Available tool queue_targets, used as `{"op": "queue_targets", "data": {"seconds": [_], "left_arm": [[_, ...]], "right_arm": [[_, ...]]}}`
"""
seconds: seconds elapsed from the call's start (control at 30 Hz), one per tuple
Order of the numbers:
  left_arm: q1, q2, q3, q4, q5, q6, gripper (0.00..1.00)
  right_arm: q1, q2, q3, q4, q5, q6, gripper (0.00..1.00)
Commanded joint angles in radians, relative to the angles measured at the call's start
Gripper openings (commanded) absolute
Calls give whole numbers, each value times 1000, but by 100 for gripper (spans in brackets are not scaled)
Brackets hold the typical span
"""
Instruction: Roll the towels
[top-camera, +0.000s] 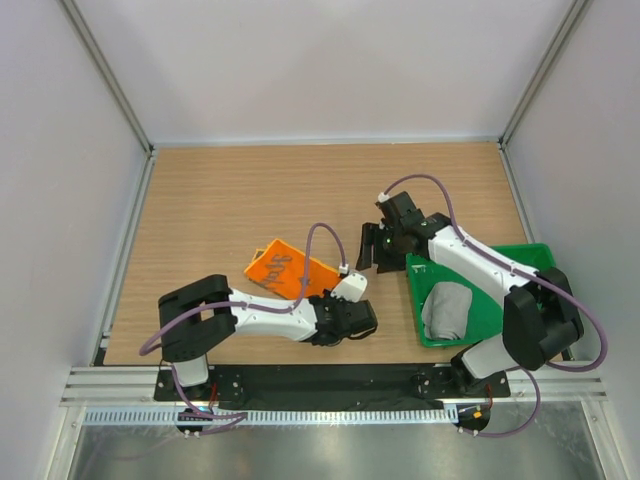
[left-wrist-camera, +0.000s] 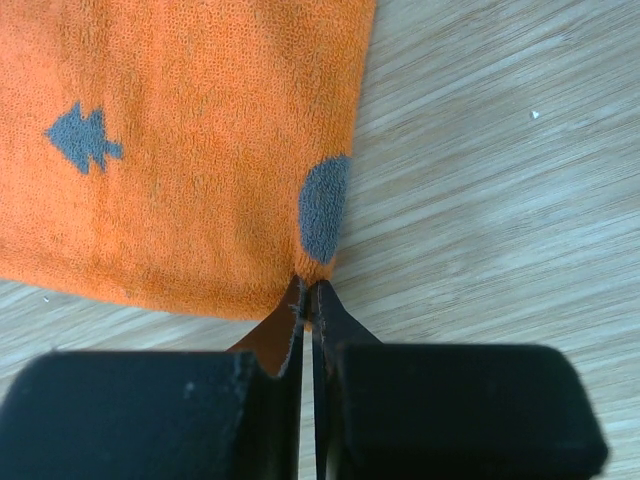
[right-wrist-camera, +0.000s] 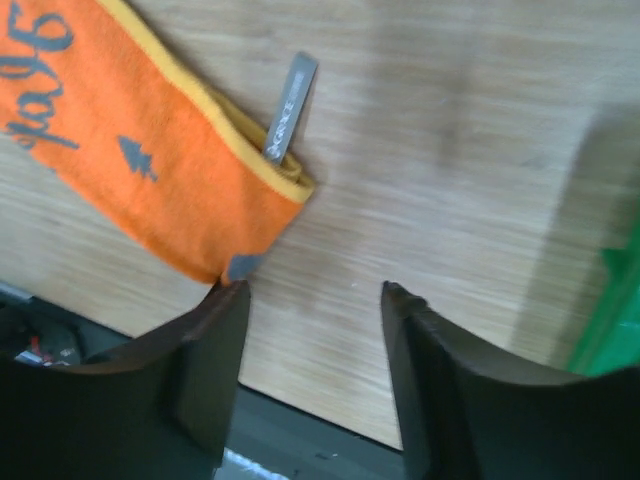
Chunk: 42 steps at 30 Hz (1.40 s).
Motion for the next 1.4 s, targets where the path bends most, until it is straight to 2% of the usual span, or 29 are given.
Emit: {"op": "queue_targets", "data": {"seconds": [0.0,0.07,0.3,0.67,1.03,1.17,1.27,1.3,1.37], "left_arm": [[-1,-33,-10,-7,25,-5,0],[-1,-50,-8,-1,37,-5,0],[7,-107,-7,3,84,-4,1],[38,-188,-48,23,132,-2,0],[52,-210,-60,43,155,-10,0],[55,-230,-60,42,160,-14,0],[61,-248,-62,42,164,-21,0],[64,-253,-64,42,169,-21,0],[68,-259,-67,42,173,-22,0]], "right_arm": [[1,-61,-81,131,-183,70,65],[1,-81,-140,182,-199,104,74],[1,-35,-263,323,-285,169,78],[-1,118,-220,360,-297,190,79],[2,187,-210,421,-320,213,73],[8,209,-201,441,-326,221,60],[8,215,-194,435,-322,218,39],[8,213,-194,429,-311,213,26],[7,207,-188,408,-300,207,16]]}}
